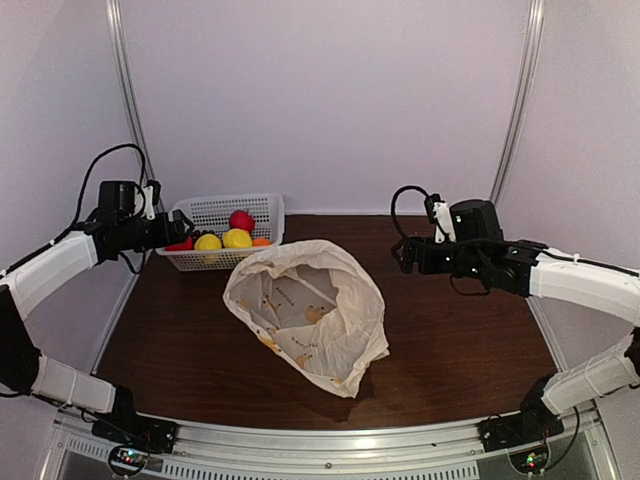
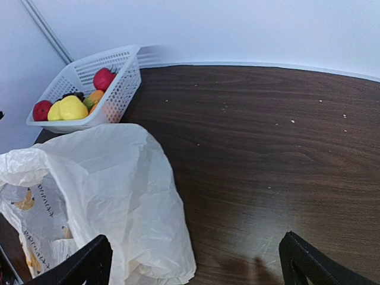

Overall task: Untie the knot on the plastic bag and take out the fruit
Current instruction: Reset both arms

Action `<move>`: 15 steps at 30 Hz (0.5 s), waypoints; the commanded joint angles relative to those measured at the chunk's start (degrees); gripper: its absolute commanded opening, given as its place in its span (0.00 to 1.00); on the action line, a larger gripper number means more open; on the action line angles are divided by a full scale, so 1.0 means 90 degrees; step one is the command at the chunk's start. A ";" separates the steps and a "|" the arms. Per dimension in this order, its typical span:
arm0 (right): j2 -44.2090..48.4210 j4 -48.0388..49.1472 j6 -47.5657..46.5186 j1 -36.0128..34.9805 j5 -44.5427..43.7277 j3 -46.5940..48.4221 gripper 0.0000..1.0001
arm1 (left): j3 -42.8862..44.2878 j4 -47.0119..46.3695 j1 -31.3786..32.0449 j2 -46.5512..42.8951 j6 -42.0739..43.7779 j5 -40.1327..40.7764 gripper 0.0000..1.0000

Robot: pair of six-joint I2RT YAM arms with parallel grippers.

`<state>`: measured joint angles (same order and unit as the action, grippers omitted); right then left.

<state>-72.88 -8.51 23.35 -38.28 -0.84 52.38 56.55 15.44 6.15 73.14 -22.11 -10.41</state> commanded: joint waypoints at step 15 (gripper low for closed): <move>0.2275 0.0071 -0.0902 0.2406 -0.1416 -0.1524 0.99 | -0.0911 0.1027 -0.0508 -0.3174 0.0946 0.0551 0.97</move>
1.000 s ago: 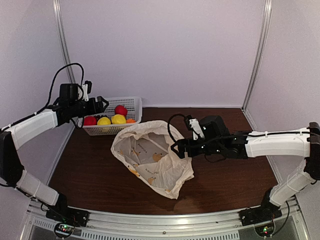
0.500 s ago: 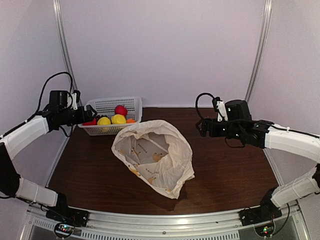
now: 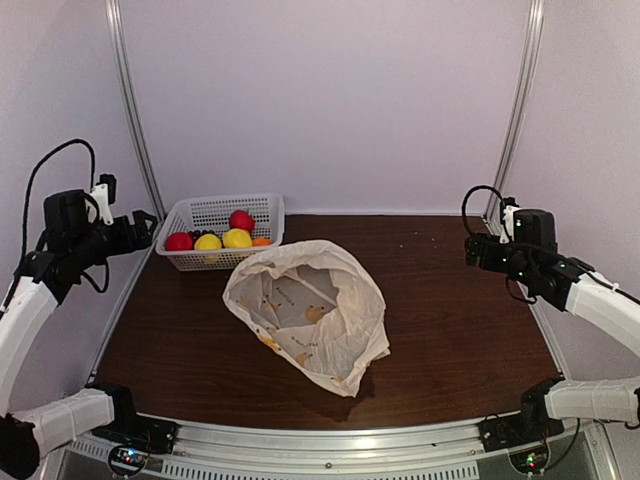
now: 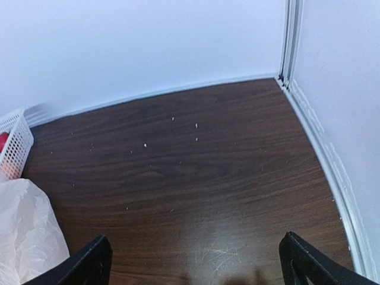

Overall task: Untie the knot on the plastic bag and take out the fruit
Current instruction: Reset both arms

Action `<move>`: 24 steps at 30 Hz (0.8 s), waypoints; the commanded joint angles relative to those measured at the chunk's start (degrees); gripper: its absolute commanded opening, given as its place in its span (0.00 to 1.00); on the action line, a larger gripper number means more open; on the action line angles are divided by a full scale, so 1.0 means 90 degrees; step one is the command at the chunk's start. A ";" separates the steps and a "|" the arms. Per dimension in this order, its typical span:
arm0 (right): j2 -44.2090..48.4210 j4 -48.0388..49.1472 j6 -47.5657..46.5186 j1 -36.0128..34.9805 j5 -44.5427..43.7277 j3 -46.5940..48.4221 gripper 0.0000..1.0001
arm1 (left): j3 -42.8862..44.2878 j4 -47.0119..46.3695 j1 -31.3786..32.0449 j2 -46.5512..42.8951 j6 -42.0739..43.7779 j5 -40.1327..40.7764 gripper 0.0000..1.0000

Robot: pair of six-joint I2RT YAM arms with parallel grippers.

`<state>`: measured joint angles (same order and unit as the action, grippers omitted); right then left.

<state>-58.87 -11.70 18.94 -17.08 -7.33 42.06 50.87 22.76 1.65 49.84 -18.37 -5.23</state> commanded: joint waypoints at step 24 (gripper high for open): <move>0.2290 0.1218 -0.0926 0.0051 -0.0773 -0.1508 0.99 | -0.0740 0.0088 -0.0008 -0.1357 0.0572 0.0100 0.97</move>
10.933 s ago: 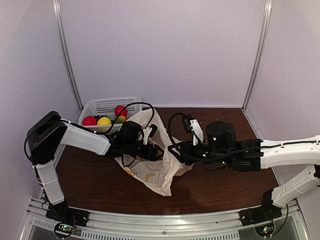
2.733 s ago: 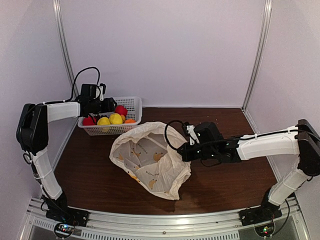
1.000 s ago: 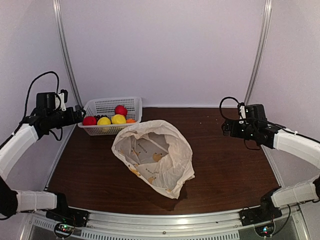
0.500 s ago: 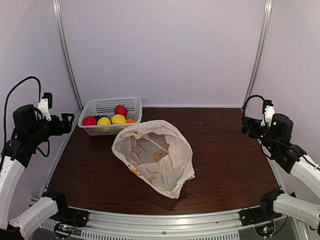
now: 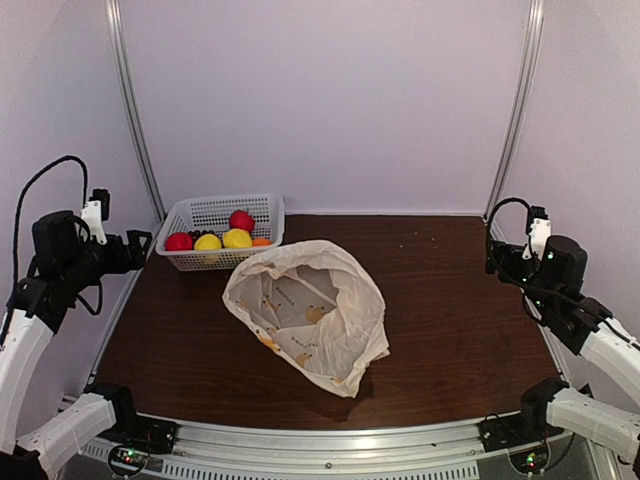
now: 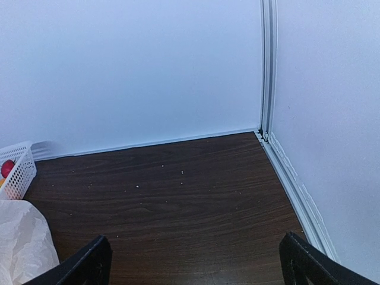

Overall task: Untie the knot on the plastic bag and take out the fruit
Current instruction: Reset both arms

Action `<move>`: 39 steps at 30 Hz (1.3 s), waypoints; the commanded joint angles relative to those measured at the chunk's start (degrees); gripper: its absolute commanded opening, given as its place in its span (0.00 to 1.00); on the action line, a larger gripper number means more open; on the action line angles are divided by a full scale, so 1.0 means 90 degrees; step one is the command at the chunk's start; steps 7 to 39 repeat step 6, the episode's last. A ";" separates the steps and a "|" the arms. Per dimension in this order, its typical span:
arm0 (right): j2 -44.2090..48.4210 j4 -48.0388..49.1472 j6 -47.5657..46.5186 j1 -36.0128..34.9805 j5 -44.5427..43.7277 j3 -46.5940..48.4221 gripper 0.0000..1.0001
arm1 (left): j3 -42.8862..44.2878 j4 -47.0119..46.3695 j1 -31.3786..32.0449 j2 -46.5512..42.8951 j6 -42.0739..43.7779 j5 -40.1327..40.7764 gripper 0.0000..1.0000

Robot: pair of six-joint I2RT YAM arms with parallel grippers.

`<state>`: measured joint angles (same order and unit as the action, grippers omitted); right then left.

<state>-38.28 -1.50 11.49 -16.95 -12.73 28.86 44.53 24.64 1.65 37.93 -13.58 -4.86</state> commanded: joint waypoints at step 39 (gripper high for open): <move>-0.0030 0.0069 -0.0105 0.0037 -0.0172 -0.0033 0.99 | -0.0046 -0.0117 -0.0008 -0.0062 0.0012 0.0137 0.97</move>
